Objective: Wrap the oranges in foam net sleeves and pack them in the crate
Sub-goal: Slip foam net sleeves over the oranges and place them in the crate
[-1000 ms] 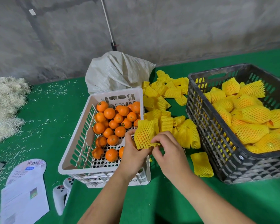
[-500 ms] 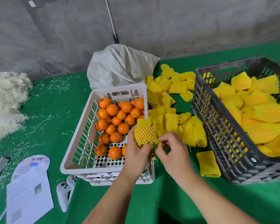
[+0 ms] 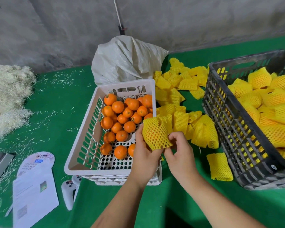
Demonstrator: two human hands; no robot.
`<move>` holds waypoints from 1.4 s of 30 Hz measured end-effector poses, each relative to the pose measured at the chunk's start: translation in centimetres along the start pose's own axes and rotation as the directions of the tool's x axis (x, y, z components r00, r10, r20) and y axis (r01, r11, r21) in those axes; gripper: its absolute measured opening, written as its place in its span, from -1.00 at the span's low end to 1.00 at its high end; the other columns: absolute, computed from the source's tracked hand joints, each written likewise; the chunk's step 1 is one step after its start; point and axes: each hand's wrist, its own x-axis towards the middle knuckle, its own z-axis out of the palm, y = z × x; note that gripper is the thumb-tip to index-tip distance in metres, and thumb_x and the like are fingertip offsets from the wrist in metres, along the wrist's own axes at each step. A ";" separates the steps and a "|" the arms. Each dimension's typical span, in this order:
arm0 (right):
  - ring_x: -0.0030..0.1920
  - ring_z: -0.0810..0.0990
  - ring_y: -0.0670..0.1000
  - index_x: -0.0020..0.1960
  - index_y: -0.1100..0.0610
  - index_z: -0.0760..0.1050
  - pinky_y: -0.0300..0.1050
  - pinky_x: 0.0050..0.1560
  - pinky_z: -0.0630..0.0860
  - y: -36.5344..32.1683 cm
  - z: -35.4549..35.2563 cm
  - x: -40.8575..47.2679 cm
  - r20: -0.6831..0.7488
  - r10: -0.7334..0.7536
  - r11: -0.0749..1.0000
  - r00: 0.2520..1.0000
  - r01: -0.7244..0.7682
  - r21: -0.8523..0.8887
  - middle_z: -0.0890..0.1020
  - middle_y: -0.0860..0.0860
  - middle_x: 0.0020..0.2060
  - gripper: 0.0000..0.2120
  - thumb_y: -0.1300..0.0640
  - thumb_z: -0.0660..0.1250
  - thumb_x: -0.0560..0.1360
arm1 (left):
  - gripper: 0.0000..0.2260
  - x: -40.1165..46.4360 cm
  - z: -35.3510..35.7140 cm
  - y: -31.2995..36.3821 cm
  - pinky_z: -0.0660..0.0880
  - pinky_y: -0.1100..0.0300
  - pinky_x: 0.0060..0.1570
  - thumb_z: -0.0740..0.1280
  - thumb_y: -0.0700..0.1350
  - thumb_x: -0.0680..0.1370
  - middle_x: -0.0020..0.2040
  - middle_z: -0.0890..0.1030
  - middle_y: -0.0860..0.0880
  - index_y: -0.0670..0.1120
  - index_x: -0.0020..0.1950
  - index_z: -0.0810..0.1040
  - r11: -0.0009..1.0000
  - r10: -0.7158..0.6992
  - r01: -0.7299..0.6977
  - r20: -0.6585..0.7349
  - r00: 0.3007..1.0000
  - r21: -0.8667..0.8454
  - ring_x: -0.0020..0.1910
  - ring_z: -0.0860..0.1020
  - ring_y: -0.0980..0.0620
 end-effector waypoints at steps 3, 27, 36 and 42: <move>-0.09 0.61 -0.08 0.02 -0.11 0.45 -0.12 -0.13 0.56 0.2 -0.3 0.0 0.124 0.071 0.990 0.990 -0.085 0.109 0.60 -0.14 -0.12 -0.83 0.11 0.34 0.48 | -0.31 0.0 0.1 0.1 0.59 0.10 0.22 0.46 -0.07 0.50 0.31 0.56 0.18 0.17 0.56 0.26 1.000 0.000 0.000 -0.055 0.998 0.002 0.28 0.59 0.09; 0.27 0.62 0.13 0.49 0.13 0.29 -0.06 0.23 0.50 -1.2 -19.1 7.8 -0.007 0.370 -0.109 0.929 0.051 0.993 0.61 0.16 0.32 -0.15 -0.34 0.45 0.41 | -0.67 -0.4 -0.3 0.3 0.48 0.12 0.06 0.38 0.10 0.63 0.22 0.57 0.21 0.26 0.40 0.49 0.989 -0.135 0.130 0.079 0.988 0.068 0.15 0.60 0.02; 0.30 0.54 0.14 0.14 -0.16 0.60 0.13 0.32 0.50 5.0 -10.6 5.4 0.033 0.562 0.824 0.827 -0.563 0.061 0.61 0.05 0.25 -0.84 0.04 0.36 0.60 | -0.80 -0.3 -0.4 1.2 0.50 0.27 -0.27 0.37 0.00 0.67 -0.05 0.66 0.14 0.21 0.27 0.60 0.972 -0.222 0.223 0.028 0.975 -0.073 -0.26 0.46 0.11; 0.60 -0.17 0.17 0.24 -0.26 0.56 0.15 0.54 0.06 12.2 -8.1 4.5 0.165 0.576 0.567 0.800 -0.247 -0.786 -0.17 -0.08 0.65 -0.78 -0.06 0.28 0.63 | -0.78 -0.6 -0.4 1.5 0.48 0.24 -0.20 0.34 -0.08 0.70 -0.14 0.57 0.13 0.26 0.20 0.60 0.978 -0.206 0.206 0.024 0.978 -0.018 -0.19 0.50 0.12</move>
